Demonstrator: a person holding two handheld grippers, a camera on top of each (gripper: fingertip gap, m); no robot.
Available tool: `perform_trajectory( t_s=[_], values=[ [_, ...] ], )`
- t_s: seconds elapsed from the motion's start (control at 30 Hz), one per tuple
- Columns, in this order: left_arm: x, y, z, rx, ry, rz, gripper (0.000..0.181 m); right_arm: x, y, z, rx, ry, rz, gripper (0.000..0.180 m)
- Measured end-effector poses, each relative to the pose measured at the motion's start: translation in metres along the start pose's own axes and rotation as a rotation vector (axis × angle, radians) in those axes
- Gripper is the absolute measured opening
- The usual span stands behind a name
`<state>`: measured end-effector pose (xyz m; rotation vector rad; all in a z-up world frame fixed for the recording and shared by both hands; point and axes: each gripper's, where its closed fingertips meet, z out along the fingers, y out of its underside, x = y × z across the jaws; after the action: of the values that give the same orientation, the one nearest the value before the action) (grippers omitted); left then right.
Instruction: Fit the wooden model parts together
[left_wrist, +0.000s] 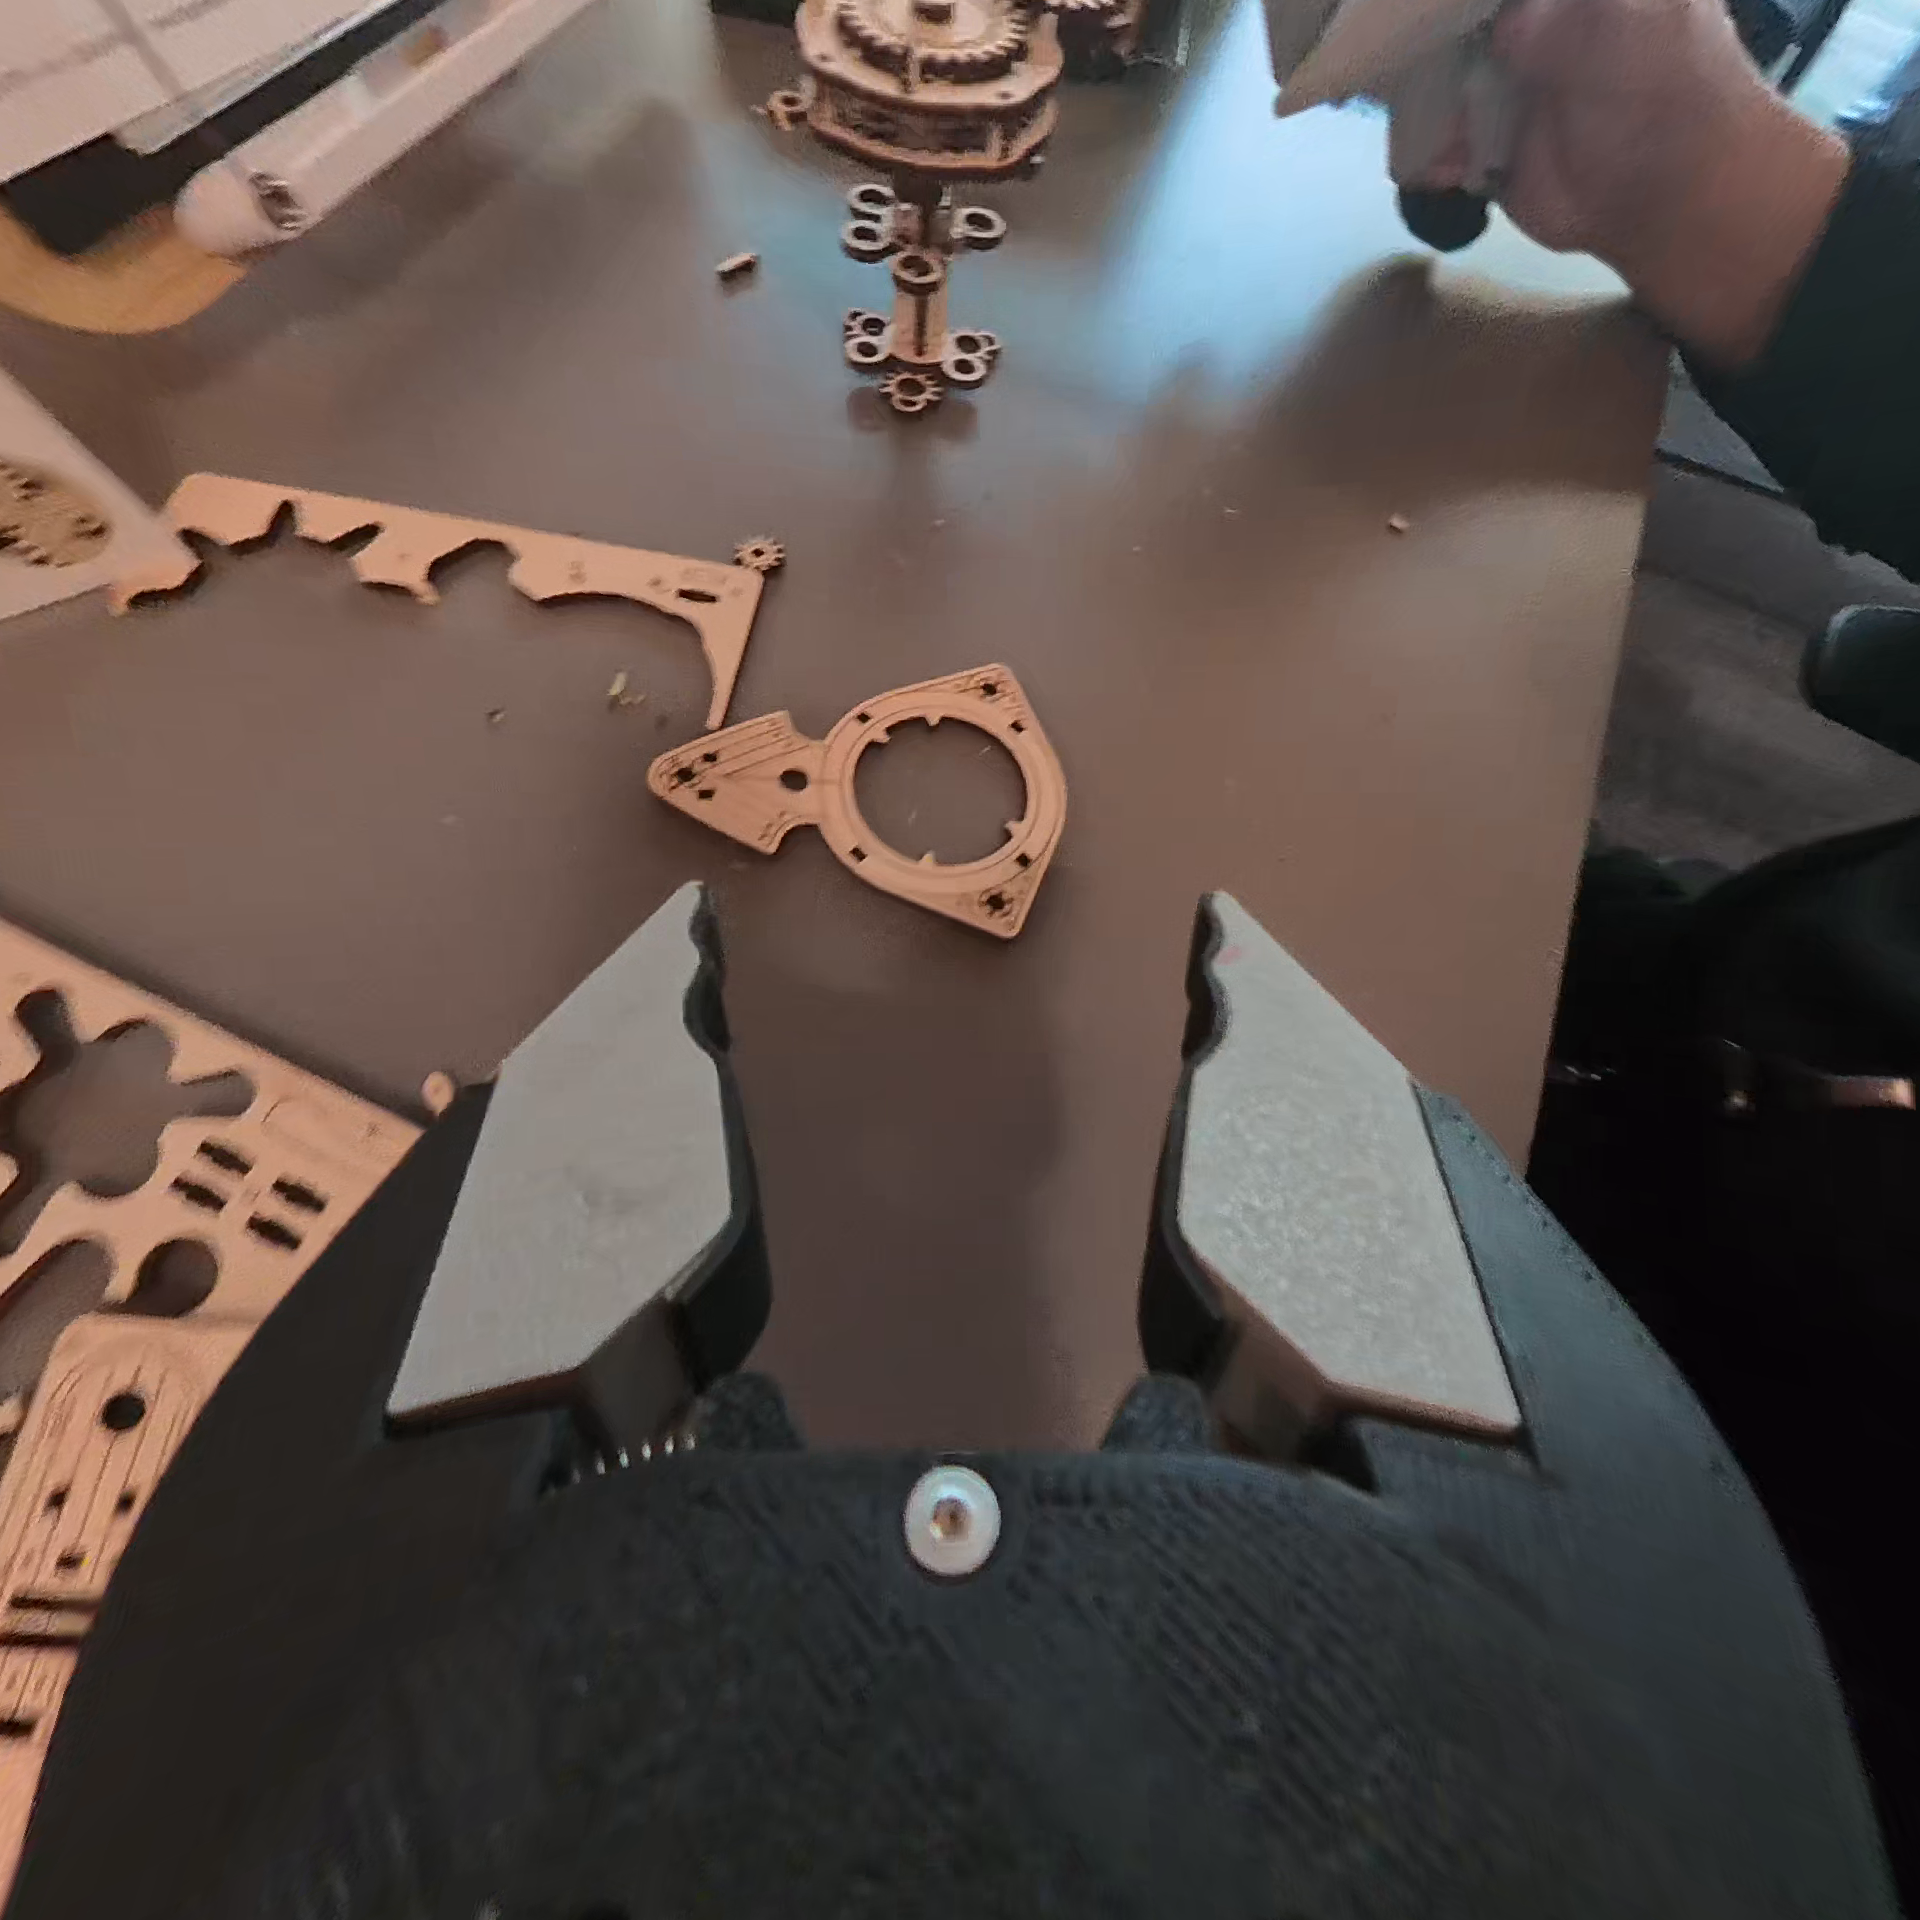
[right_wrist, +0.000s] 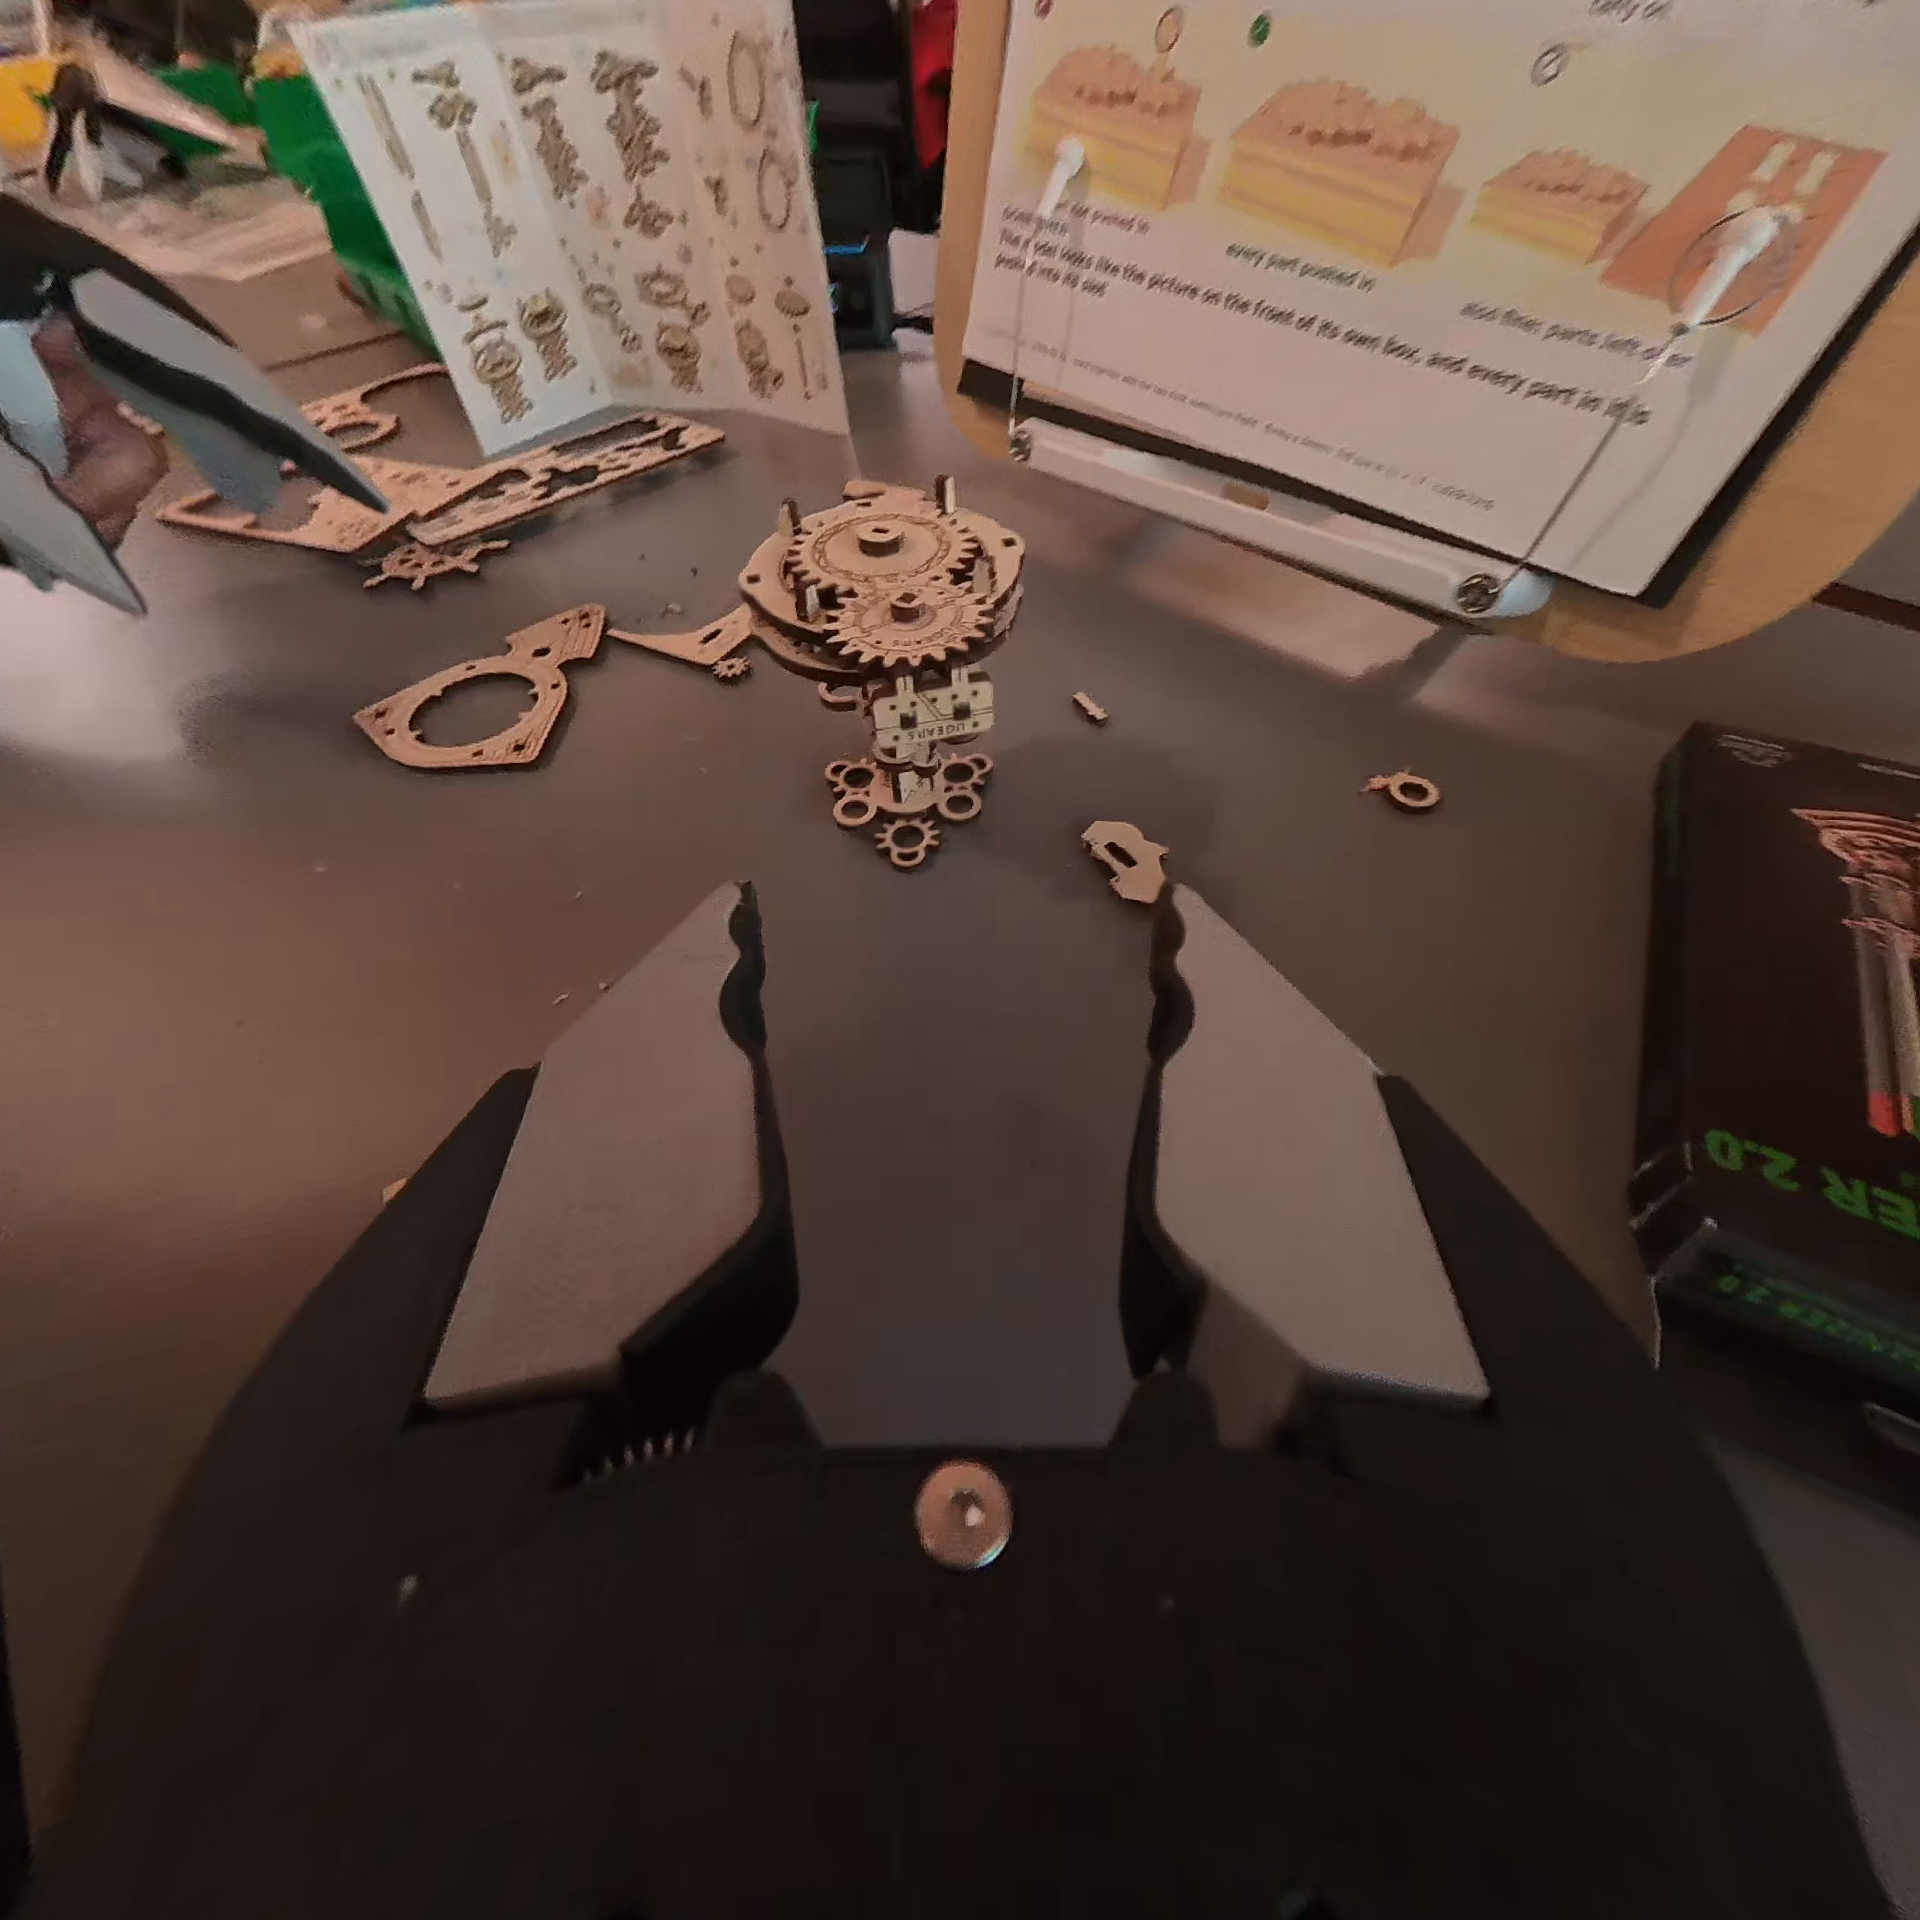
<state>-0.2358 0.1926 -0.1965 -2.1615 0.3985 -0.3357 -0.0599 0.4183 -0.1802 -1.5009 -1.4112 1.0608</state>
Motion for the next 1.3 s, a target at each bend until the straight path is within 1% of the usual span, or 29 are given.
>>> perform_trajectory(
  t_s=[0.1, 0.23, 0.33, 0.4, 0.5, 0.57, 0.6, 0.67, 0.73, 0.83, 0.87, 0.93, 1.0, 1.03, 1.1, 1.13, 1.2, 1.27, 1.3],
  values=[
    [-0.016, 0.01, -0.013, 0.014, -0.082, -0.016, 0.088, -0.002, -0.002, -0.006, 0.043, 0.036, 0.009, 0.074],
    [-0.044, 0.022, -0.038, 0.048, -0.198, -0.053, 0.087, -0.015, -0.009, -0.013, 0.086, 0.096, -0.058, 0.073],
    [-0.07, 0.022, -0.071, 0.096, -0.314, -0.059, 0.085, -0.047, -0.025, -0.012, 0.161, 0.097, -0.121, 0.065],
    [-0.087, 0.018, -0.098, 0.129, -0.385, -0.063, 0.081, -0.083, -0.039, -0.002, 0.204, 0.03, -0.138, 0.059],
    [-0.107, 0.012, -0.128, 0.161, -0.456, -0.073, 0.08, -0.141, -0.057, 0.035, 0.166, -0.12, -0.15, 0.059],
    [-0.122, 0.007, -0.143, 0.173, -0.522, -0.065, 0.08, -0.164, -0.069, 0.069, 0.109, -0.167, -0.127, 0.059],
    [-0.131, 0.004, -0.148, 0.186, -0.554, -0.058, 0.08, -0.17, -0.075, 0.089, 0.078, -0.163, -0.105, 0.06],
    [-0.152, 0.001, -0.153, 0.197, -0.614, -0.074, 0.081, -0.163, -0.085, 0.134, 0.003, -0.087, -0.061, 0.064],
    [-0.159, 0.001, -0.146, 0.179, -0.591, -0.114, 0.084, -0.147, -0.098, 0.179, -0.051, -0.019, -0.042, 0.06],
    [-0.141, -0.012, -0.139, 0.231, -0.508, -0.121, 0.081, -0.107, -0.127, 0.241, -0.043, 0.084, 0.044, 0.059],
    [-0.135, -0.015, -0.139, 0.251, -0.489, -0.122, 0.081, -0.097, -0.133, 0.257, -0.054, 0.103, 0.076, 0.061],
    [-0.122, -0.015, -0.134, 0.257, -0.426, -0.143, 0.083, -0.08, -0.143, 0.283, -0.061, 0.165, 0.077, 0.058],
    [-0.108, -0.01, -0.121, 0.236, -0.332, -0.177, 0.086, -0.069, -0.15, 0.304, -0.065, 0.207, 0.063, 0.052],
    [-0.103, -0.009, -0.115, 0.228, -0.293, -0.193, 0.086, -0.062, -0.152, 0.313, -0.069, 0.228, 0.062, 0.038],
    [-0.097, -0.012, -0.105, 0.229, -0.236, -0.221, 0.085, -0.047, -0.149, 0.327, -0.099, 0.278, 0.058, 0.01],
    [-0.095, -0.017, -0.101, 0.232, -0.215, -0.225, 0.083, -0.049, -0.148, 0.331, -0.112, 0.247, 0.061, 0.0],
    [-0.099, -0.033, -0.098, 0.25, -0.215, -0.22, 0.082, -0.062, -0.153, 0.326, -0.091, 0.191, 0.049, 0.0],
    [-0.115, -0.052, -0.098, 0.269, -0.225, -0.232, 0.085, -0.088, -0.171, 0.302, 0.003, 0.148, -0.034, 0.0],
    [-0.123, -0.061, -0.098, 0.275, -0.21, -0.26, 0.09, -0.104, -0.178, 0.287, 0.04, 0.126, -0.079, 0.0]
  ],
)
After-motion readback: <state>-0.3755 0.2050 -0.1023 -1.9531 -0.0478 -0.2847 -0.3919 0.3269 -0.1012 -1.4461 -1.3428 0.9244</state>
